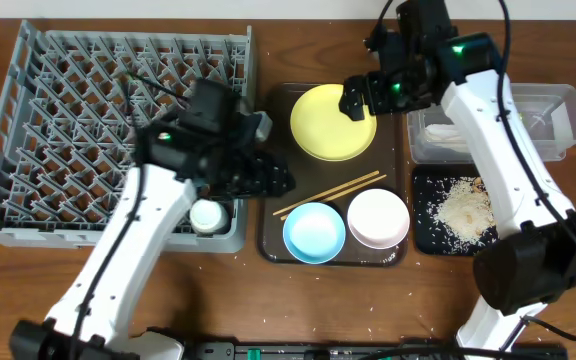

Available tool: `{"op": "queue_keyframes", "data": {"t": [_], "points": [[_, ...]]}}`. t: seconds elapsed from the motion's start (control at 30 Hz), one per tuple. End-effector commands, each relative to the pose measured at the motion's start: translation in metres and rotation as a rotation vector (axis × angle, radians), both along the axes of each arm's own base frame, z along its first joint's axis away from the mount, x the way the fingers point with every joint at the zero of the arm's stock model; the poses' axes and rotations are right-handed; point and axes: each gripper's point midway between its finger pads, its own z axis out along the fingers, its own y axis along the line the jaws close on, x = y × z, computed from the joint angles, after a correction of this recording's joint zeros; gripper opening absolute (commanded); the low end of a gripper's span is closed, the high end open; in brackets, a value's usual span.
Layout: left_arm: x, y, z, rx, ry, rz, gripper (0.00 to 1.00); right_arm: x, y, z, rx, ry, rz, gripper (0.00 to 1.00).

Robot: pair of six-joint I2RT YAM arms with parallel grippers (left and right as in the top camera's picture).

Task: Sort waste into correct bins and load items into the dishwasher
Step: 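Reach the left gripper to the light-blue bowl and grasp its rim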

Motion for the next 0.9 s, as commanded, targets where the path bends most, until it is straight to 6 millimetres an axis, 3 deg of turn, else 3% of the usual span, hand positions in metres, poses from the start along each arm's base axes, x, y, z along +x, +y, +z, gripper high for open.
{"op": "queue_keyframes", "data": {"t": [0.0, 0.17, 0.43, 0.87], "points": [[0.001, 0.003, -0.037, 0.177, 0.059, 0.073, 0.73, 0.000, 0.000, 0.016, 0.015, -0.036, 0.008, 0.99], [-0.002, -0.012, -0.073, 0.277, 0.109, 0.009, 0.72, -0.001, -0.001, 0.015, 0.010, -0.035, 0.006, 0.99], [-0.007, -0.011, -0.127, 0.374, 0.243, -0.016, 0.69, -0.001, -0.004, 0.014, -0.009, -0.031, -0.001, 0.99], [-0.006, -0.031, -0.155, 0.387, 0.243, -0.067, 0.63, -0.001, -0.005, 0.013, -0.012, -0.031, -0.002, 0.99]]}}
